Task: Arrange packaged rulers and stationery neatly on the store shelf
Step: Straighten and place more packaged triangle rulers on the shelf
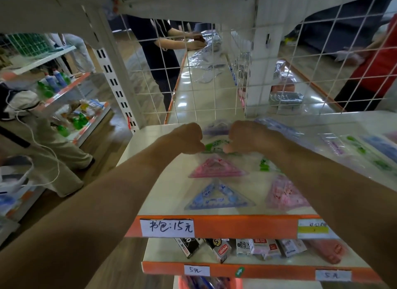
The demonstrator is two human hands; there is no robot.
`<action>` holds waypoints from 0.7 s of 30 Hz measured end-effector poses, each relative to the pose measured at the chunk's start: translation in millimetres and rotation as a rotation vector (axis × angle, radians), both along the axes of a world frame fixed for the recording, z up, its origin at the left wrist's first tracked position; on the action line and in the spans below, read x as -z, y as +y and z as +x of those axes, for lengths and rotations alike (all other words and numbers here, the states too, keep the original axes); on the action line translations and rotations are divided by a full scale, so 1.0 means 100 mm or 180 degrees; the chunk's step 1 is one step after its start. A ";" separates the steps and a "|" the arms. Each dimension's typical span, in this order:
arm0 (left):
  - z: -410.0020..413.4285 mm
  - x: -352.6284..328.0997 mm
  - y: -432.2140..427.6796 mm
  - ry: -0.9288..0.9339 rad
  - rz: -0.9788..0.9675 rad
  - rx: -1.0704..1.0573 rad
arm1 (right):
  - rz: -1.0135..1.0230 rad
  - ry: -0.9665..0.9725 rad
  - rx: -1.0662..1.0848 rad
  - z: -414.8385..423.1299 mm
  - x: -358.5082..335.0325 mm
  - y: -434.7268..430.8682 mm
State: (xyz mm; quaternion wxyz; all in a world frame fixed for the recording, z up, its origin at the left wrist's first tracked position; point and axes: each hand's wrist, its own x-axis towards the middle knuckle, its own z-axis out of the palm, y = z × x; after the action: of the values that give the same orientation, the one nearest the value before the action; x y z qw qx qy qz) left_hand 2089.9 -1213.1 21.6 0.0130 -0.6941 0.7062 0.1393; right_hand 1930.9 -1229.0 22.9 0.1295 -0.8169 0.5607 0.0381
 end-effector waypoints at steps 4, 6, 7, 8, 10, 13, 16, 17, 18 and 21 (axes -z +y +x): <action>-0.07 0.12 -0.07 -0.0054 0.0097 0.0010 | 0.0082 0.0199 0.0074 0.08 0.03 -0.04; -0.07 0.15 -0.09 -0.0076 0.0030 -0.0010 | 0.0140 0.0231 0.0161 0.11 0.02 -0.08; -0.07 0.17 -0.11 -0.0055 0.0008 -0.0036 | 0.0191 0.0244 0.0216 0.12 0.02 -0.10; -0.07 0.17 -0.11 -0.0011 -0.0006 -0.0081 | 0.0260 0.0246 0.0273 0.13 0.02 -0.12; -0.06 0.17 -0.13 0.0079 0.0010 -0.0166 | 0.0406 0.0174 0.0366 0.14 0.01 -0.16; -0.05 0.19 -0.16 0.0167 0.0058 -0.0182 | 0.0500 0.0131 0.0378 0.13 0.02 -0.19; -0.04 0.23 -0.20 0.0176 0.0105 -0.0179 | 0.0468 0.0110 0.0294 0.11 0.05 -0.22; -0.04 0.24 -0.21 0.0184 0.0123 -0.0183 | 0.0418 0.0079 0.0250 0.11 0.07 -0.23; -0.03 0.24 -0.22 0.0188 0.0139 -0.0193 | 0.0345 0.0032 0.0202 0.10 0.11 -0.24; 0.00 0.23 -0.22 0.0160 0.0051 -0.0180 | 0.0051 -0.0248 0.0140 0.04 0.22 -0.25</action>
State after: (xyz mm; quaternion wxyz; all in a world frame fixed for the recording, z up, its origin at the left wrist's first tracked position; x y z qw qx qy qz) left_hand 2089.6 -1235.2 -1.8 -0.0031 -0.7100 0.6852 0.1626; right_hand 1935.0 -1254.0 0.5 0.1586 -0.8042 0.5727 0.0080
